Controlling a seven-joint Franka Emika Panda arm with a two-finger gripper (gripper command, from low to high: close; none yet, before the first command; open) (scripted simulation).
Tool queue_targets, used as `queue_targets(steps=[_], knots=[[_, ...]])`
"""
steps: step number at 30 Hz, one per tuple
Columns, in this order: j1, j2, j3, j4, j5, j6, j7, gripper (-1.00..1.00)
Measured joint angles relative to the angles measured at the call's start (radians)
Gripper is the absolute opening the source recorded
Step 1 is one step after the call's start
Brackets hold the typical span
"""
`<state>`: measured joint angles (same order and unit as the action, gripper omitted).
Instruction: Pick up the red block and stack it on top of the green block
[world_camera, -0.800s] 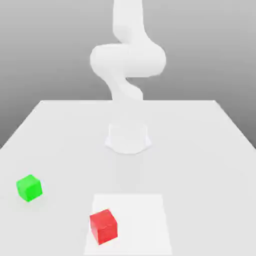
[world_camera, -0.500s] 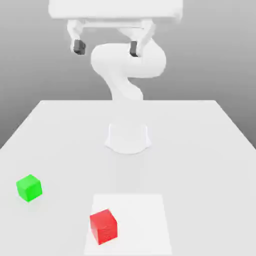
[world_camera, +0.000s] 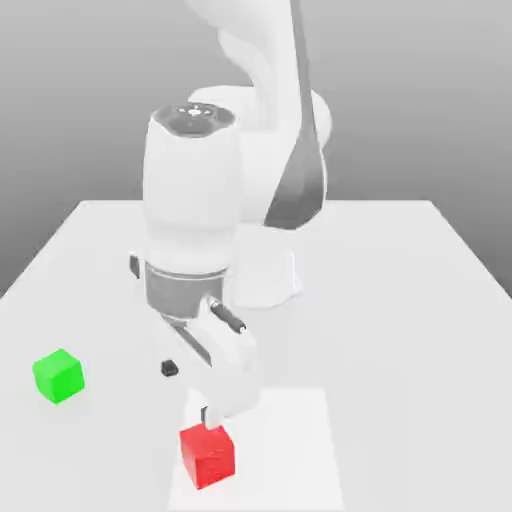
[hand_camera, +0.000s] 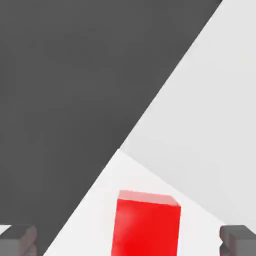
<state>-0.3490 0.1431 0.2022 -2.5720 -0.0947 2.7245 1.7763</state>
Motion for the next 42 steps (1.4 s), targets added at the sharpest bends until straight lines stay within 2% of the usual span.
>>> queue_targets(steps=[5,6,13,19,23,33,36,40,41,42], knots=[[0.042,0.163,-0.056,0.019,-0.056,0.131,0.060,0.00],[0.053,0.189,-0.069,0.022,-0.068,0.152,0.069,-1.00],[0.052,0.192,-0.070,0.023,-0.071,0.157,0.072,-1.00],[0.017,0.019,-0.021,-0.006,0.020,0.015,0.009,-1.00],[-0.055,-0.042,-0.098,-0.035,0.056,-0.020,0.101,-1.00],[-0.360,-0.171,-0.262,-0.111,0.085,-0.069,0.423,-1.00],[-0.415,-0.133,-0.266,-0.117,0.091,-0.022,0.464,-1.00],[-0.407,-0.005,-0.245,-0.113,0.110,0.101,0.457,-1.00],[-0.408,0.013,-0.243,-0.113,0.114,0.119,0.454,1.00],[-0.408,0.013,-0.243,-0.113,0.114,0.119,0.454,1.00]])
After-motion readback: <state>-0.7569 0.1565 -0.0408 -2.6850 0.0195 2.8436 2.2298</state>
